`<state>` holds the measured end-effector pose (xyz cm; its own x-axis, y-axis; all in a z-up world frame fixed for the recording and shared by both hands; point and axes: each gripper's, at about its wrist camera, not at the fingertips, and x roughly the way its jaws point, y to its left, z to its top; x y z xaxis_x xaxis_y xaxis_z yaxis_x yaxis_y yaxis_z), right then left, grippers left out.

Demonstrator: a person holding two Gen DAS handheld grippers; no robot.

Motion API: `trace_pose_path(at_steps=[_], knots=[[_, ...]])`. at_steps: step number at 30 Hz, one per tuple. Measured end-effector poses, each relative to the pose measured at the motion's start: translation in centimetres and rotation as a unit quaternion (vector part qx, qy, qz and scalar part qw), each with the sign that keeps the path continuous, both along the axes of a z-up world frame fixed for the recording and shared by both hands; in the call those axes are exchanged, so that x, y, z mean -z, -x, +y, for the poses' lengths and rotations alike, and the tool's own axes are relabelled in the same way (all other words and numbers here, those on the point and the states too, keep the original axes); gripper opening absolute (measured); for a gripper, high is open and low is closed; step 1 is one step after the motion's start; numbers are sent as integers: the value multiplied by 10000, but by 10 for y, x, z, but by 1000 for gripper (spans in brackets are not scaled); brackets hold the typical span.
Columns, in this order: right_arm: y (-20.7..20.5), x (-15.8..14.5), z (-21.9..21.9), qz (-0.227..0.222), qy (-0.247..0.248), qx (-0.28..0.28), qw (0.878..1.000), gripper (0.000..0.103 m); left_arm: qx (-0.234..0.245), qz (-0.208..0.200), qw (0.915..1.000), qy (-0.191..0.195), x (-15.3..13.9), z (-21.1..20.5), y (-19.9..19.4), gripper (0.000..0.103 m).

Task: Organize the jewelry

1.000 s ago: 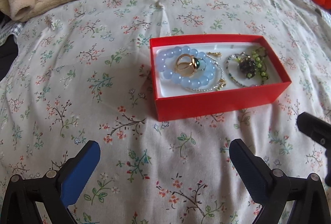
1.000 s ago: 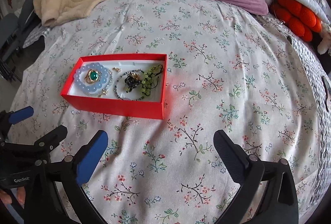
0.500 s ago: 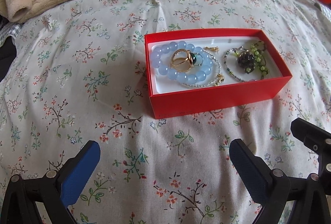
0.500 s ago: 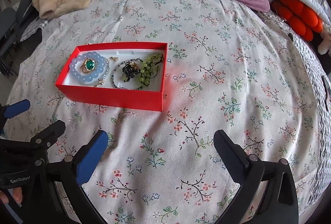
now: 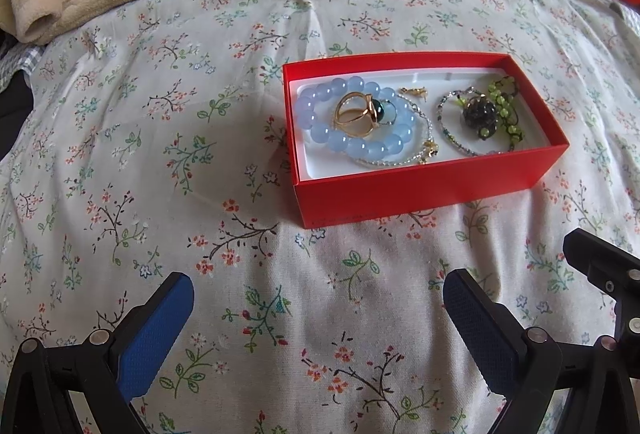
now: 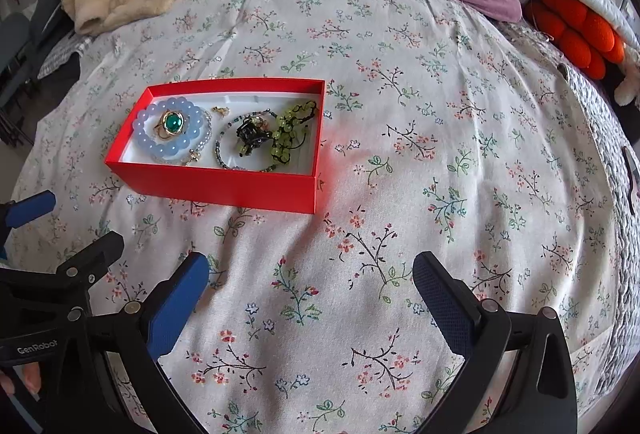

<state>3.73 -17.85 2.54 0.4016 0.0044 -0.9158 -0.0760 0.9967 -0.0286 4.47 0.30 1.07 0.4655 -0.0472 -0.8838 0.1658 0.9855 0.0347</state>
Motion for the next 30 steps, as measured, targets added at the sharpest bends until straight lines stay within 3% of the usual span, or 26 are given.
trace_pose_path(at_steps=[30], knots=[[2,2,1,29,-4,19,10000,103,66,-11,9999,-149,3,-2,2,102]])
